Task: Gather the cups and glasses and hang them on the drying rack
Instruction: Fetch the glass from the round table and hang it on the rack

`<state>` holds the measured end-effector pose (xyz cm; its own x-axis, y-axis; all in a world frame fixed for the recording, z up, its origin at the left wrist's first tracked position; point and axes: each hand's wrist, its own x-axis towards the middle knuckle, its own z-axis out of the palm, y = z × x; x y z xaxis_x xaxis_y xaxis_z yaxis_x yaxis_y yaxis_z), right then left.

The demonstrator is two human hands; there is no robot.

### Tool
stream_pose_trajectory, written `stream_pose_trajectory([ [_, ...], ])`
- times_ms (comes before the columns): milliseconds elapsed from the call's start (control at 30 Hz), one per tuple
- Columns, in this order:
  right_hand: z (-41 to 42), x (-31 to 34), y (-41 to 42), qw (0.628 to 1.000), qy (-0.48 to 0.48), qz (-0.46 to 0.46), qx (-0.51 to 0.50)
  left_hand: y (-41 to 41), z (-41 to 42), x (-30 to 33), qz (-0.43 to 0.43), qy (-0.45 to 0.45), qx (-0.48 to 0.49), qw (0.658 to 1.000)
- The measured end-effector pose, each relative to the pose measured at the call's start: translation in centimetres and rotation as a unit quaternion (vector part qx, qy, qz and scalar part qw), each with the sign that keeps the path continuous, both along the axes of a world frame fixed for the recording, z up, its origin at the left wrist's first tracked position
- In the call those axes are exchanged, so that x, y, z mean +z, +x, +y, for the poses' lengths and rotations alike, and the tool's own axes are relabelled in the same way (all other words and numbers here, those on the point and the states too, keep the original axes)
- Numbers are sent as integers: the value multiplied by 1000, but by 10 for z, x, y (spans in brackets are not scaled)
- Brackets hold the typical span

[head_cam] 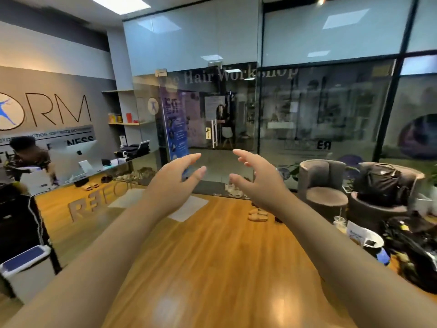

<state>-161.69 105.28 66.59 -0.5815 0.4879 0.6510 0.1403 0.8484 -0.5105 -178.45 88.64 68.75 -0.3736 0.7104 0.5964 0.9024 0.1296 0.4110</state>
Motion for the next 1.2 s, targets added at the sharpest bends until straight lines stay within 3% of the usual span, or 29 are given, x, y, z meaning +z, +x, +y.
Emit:
stream_pose_trajectory([
  [400, 228, -15, 13, 986, -13, -22, -164, -39, 300, -25, -20, -12, -176, 984],
  [667, 355, 3, 38, 948, -23, -8, -318, -48, 498, -12, -28, -15, -332, 943],
  [900, 437, 5, 73, 909, -30, 9, -415, -6, 628, -9, -28, -12, -438, 898],
  [1200, 558, -21, 146, 890, -39, 13, -455, 79, 783, -42, -52, 1, -501, 864],
])
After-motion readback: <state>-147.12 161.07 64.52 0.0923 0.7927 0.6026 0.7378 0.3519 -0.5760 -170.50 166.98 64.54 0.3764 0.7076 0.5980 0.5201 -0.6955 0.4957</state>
